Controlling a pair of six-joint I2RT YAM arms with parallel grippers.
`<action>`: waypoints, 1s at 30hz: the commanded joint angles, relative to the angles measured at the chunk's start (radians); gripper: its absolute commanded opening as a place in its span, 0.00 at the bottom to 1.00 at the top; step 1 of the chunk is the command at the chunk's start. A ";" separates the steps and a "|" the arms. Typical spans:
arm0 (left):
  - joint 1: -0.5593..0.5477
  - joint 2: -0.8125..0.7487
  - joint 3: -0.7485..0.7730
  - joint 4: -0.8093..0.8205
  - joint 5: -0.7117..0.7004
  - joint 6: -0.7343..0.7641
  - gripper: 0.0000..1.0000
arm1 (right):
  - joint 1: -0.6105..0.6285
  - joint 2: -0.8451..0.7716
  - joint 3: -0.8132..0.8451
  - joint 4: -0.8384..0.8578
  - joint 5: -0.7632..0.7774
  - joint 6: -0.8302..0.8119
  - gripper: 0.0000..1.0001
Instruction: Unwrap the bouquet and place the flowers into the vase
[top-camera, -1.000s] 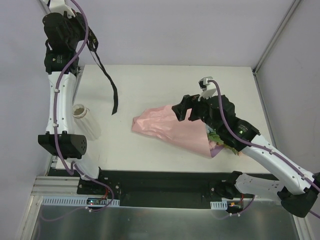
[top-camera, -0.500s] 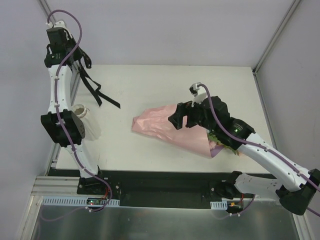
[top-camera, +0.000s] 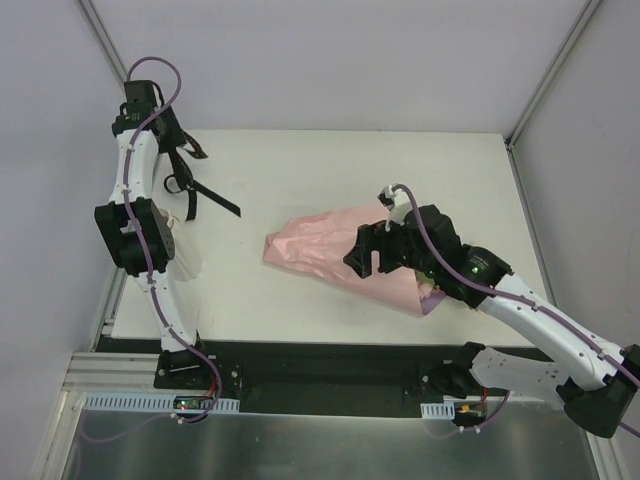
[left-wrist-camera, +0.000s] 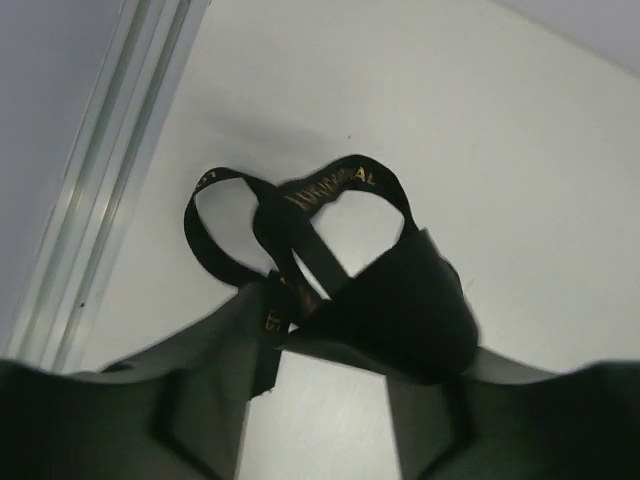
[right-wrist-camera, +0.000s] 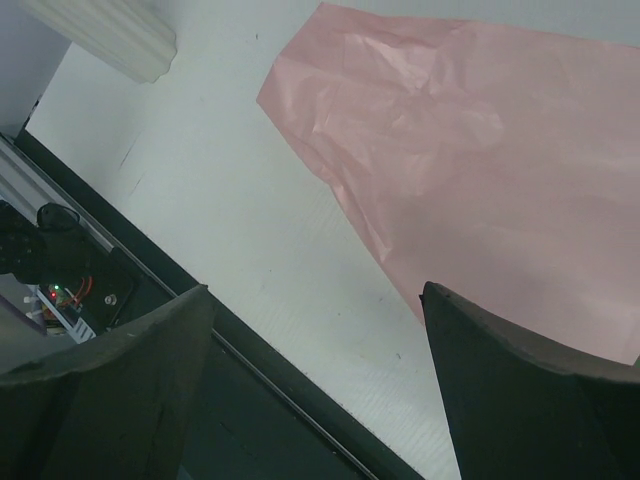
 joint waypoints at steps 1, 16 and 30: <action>0.002 -0.049 -0.001 -0.044 -0.018 -0.022 0.60 | -0.003 -0.049 -0.012 0.006 0.066 0.027 0.88; -0.098 -0.444 -0.269 0.039 0.358 -0.106 0.83 | -0.013 0.138 0.033 -0.131 0.122 0.079 0.88; -0.584 -0.506 -0.650 0.180 0.436 0.044 0.77 | 0.178 0.245 -0.209 0.031 -0.013 0.258 0.85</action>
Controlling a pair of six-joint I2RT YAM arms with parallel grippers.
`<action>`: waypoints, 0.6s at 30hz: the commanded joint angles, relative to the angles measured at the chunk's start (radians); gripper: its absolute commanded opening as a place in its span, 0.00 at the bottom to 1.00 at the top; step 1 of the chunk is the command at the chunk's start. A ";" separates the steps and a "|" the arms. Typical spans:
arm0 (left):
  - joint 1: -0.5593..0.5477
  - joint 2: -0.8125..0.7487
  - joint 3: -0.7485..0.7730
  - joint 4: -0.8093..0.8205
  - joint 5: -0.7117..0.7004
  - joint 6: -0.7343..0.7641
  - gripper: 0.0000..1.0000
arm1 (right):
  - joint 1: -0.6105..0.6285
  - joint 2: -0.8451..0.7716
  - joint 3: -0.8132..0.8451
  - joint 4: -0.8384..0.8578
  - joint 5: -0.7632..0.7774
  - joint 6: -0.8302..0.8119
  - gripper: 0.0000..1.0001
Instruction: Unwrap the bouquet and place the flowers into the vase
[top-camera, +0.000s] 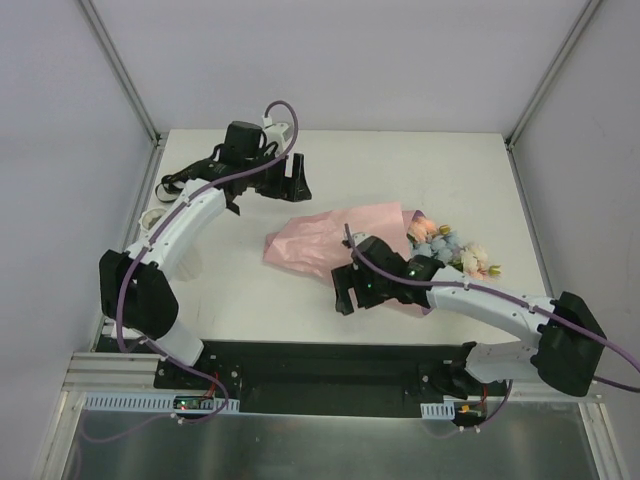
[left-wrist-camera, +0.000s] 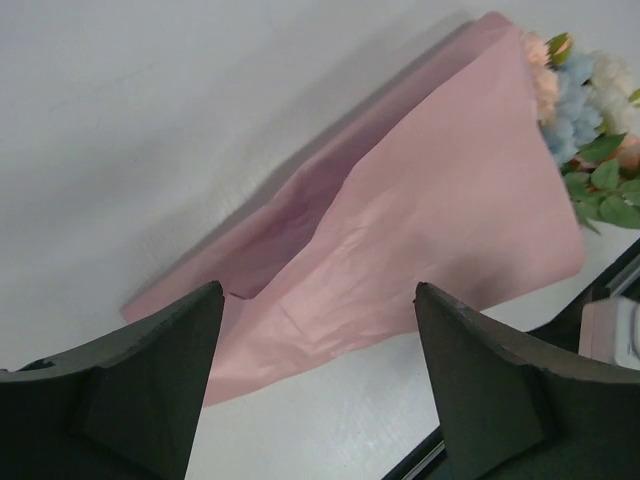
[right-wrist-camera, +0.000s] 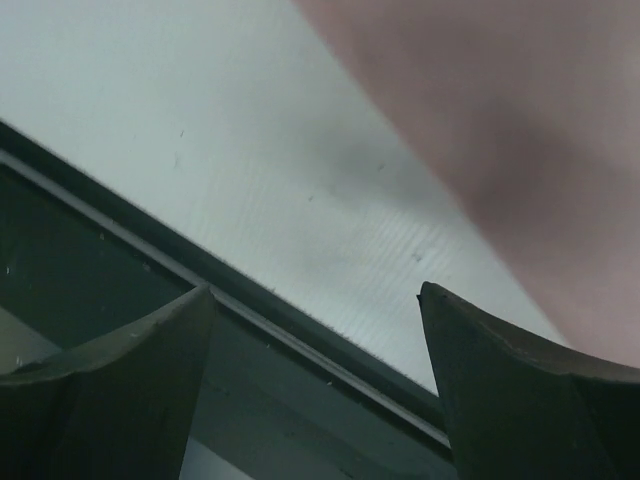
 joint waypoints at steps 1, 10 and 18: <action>-0.008 0.012 -0.058 0.033 0.024 0.059 0.82 | 0.102 0.000 -0.087 0.116 -0.032 0.172 0.85; -0.031 0.135 -0.032 0.033 0.082 0.030 0.92 | 0.003 -0.011 -0.183 0.107 0.188 0.261 0.87; -0.034 0.233 -0.017 0.031 0.230 0.005 0.91 | -0.090 -0.002 -0.254 0.241 0.228 0.261 0.88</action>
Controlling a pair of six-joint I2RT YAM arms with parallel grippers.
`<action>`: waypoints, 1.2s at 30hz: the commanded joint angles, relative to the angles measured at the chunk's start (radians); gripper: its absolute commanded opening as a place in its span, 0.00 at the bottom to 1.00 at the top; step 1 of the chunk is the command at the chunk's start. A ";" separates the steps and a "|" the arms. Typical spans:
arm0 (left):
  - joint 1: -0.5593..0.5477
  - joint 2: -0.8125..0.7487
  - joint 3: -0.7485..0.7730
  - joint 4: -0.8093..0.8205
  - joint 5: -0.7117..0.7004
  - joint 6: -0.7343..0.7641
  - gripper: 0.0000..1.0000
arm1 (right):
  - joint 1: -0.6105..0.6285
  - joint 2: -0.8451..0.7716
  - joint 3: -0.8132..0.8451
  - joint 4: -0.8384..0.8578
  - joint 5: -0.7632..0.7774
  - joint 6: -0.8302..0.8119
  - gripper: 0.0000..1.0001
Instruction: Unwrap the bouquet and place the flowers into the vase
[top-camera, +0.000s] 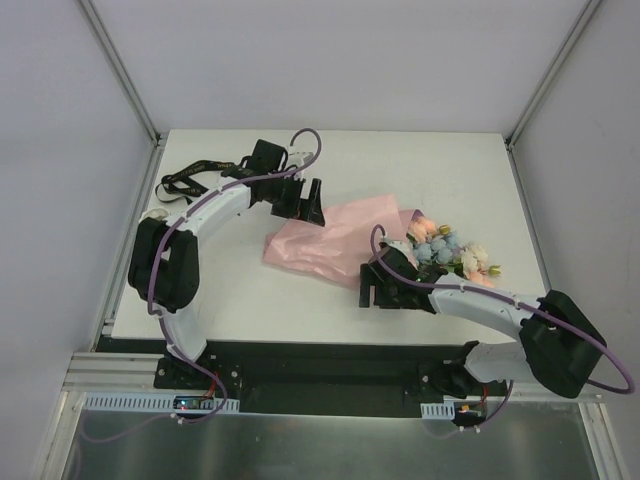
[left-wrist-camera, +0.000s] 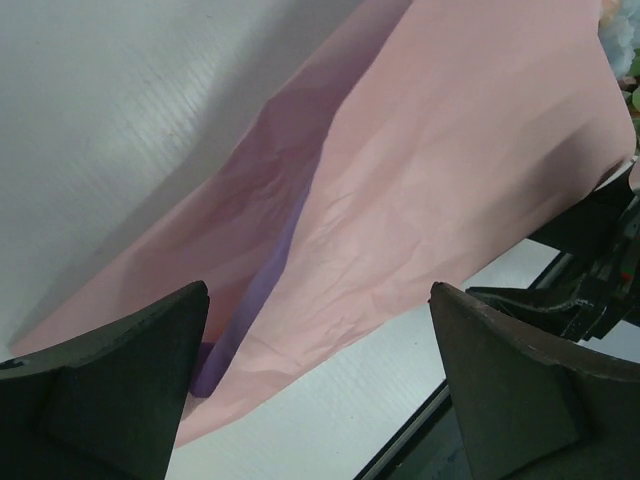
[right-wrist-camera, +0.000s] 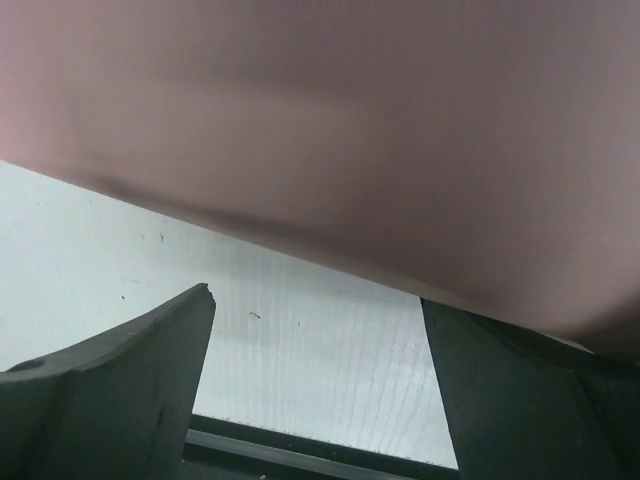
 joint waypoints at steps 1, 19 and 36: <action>-0.006 0.036 0.047 0.017 0.144 -0.024 0.91 | -0.019 0.005 0.004 0.095 0.074 0.006 0.88; -0.011 0.087 0.061 0.017 0.225 -0.024 0.86 | -0.171 0.085 0.199 0.079 0.102 -0.221 0.88; -0.043 0.068 0.059 0.017 0.261 -0.027 0.85 | -0.426 -0.141 0.276 -0.023 -0.123 0.257 0.92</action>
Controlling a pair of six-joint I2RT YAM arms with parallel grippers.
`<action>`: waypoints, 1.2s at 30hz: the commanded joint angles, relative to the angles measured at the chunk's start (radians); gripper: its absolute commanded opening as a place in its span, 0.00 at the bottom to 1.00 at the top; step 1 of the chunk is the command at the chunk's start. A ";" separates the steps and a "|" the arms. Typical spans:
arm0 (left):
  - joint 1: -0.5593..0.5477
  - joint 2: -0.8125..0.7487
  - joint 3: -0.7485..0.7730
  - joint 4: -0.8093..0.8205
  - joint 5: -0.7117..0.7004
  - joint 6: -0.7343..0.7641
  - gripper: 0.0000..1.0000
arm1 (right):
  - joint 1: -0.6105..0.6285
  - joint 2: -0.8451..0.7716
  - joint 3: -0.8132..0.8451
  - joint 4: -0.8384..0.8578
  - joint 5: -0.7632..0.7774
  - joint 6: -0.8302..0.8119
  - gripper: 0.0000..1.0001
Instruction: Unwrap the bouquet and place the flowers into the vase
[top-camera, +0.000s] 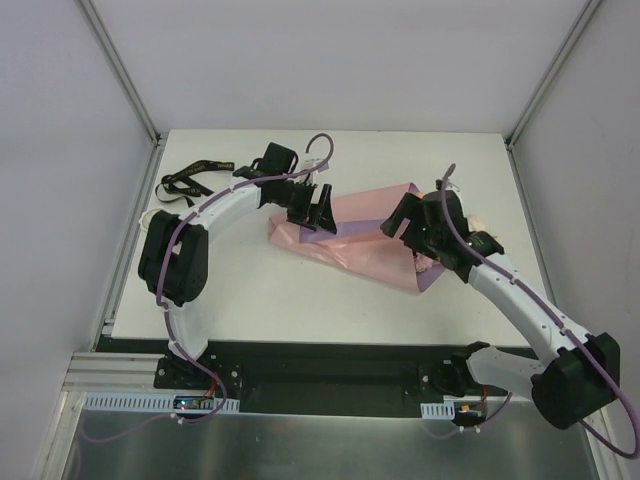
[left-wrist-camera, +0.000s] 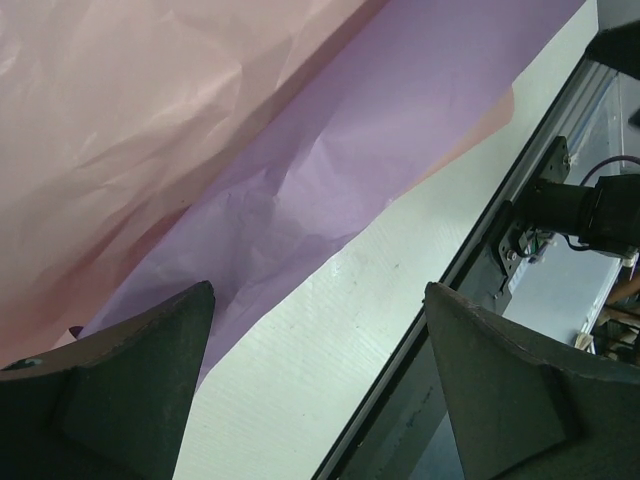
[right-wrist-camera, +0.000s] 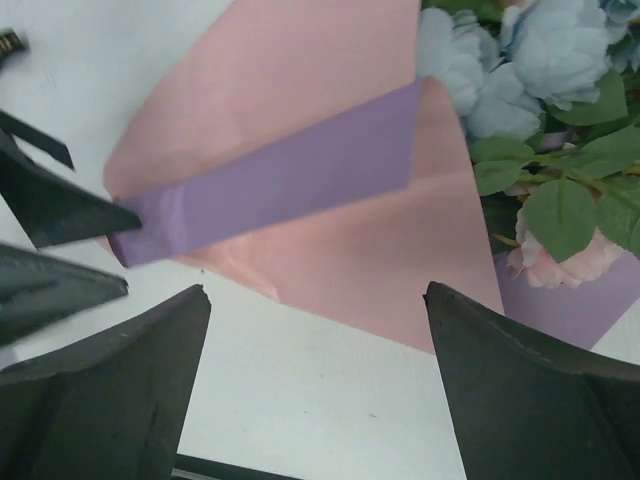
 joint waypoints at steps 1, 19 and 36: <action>-0.011 -0.019 0.027 0.006 0.034 0.003 0.85 | -0.116 0.027 -0.011 0.099 -0.099 0.332 0.92; -0.024 -0.117 0.021 -0.003 -0.001 0.024 0.88 | -0.067 0.179 0.017 0.002 -0.094 0.371 0.03; -0.042 -0.189 0.001 -0.003 -0.055 0.046 0.85 | 0.476 0.038 -0.224 0.028 -0.340 0.006 0.47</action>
